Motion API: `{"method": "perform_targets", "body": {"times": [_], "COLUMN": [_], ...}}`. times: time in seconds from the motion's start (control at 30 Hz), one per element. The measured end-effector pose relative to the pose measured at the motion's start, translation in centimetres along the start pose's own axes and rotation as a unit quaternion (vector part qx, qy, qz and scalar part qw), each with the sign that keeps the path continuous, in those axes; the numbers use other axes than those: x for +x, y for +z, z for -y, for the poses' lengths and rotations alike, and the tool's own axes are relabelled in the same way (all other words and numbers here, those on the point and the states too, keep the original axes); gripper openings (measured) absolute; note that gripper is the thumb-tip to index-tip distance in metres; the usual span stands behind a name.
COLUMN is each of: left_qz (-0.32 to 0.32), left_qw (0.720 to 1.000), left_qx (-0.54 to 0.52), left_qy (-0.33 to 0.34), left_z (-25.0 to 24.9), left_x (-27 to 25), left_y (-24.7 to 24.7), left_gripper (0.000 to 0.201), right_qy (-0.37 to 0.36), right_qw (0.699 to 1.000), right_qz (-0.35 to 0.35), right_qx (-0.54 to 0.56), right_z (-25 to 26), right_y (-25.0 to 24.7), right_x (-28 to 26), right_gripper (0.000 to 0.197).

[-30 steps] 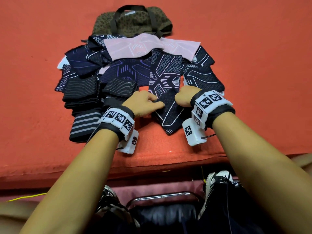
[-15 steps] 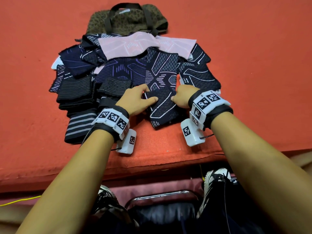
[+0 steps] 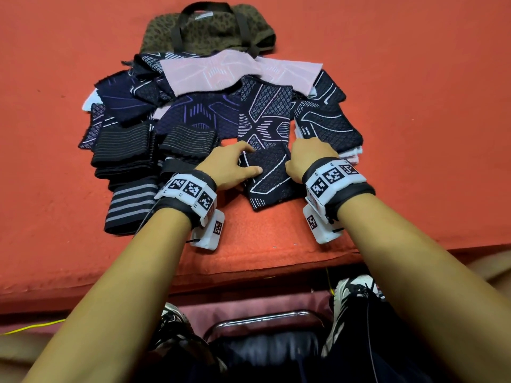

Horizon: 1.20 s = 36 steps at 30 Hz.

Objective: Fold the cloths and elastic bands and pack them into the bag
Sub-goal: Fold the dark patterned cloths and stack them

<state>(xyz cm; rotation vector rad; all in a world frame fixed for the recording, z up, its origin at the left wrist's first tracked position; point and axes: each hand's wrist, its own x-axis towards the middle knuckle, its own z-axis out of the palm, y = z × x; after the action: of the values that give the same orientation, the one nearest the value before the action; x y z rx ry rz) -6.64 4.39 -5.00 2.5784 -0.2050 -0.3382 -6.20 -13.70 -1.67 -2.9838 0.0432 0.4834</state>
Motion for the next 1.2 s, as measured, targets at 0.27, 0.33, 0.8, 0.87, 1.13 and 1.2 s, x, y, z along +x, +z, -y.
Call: {"method": "perform_targets", "body": {"times": [0.27, 0.33, 0.8, 0.87, 1.13, 1.2], "left_qz": [0.001, 0.01, 0.003, 0.007, -0.117, -0.144], "left_qw": [1.0, 1.0, 0.995, 0.987, 0.928, 0.911], "left_qx": [0.006, -0.002, -0.094, -0.159, -0.354, -0.385], "left_qy": [-0.004, -0.001, -0.037, -0.036, 0.017, 0.018], "left_z": [0.1, 0.1, 0.4, 0.4, -1.4, -2.0], "left_x": [0.2, 0.2, 0.5, 0.3, 0.5, 0.8], "left_y": [0.6, 0.5, 1.0, 1.0, -1.0, -1.4], "left_gripper": [0.059, 0.064, 0.059, 0.06, 0.049, 0.051], "right_qy": [0.009, 0.006, -0.113, -0.113, -0.136, -0.142], "right_qw": [0.999, 0.998, 0.994, 0.993, 0.979, 0.975], "right_qz": [-0.008, -0.007, 0.013, -0.001, -0.103, -0.121], "right_qx": [-0.042, -0.06, 0.006, 0.037, 0.109, 0.12], "right_z": [0.4, 0.6, 1.8, 1.5, 1.1, 1.0], "right_y": [0.1, -0.1, 1.0, 0.8, -0.3, -0.7], "right_x": [0.1, 0.0, -0.3, -0.1, 0.0, 0.1], "right_gripper": [0.045, 0.041, 0.024, 0.026, 0.035, 0.036]}}
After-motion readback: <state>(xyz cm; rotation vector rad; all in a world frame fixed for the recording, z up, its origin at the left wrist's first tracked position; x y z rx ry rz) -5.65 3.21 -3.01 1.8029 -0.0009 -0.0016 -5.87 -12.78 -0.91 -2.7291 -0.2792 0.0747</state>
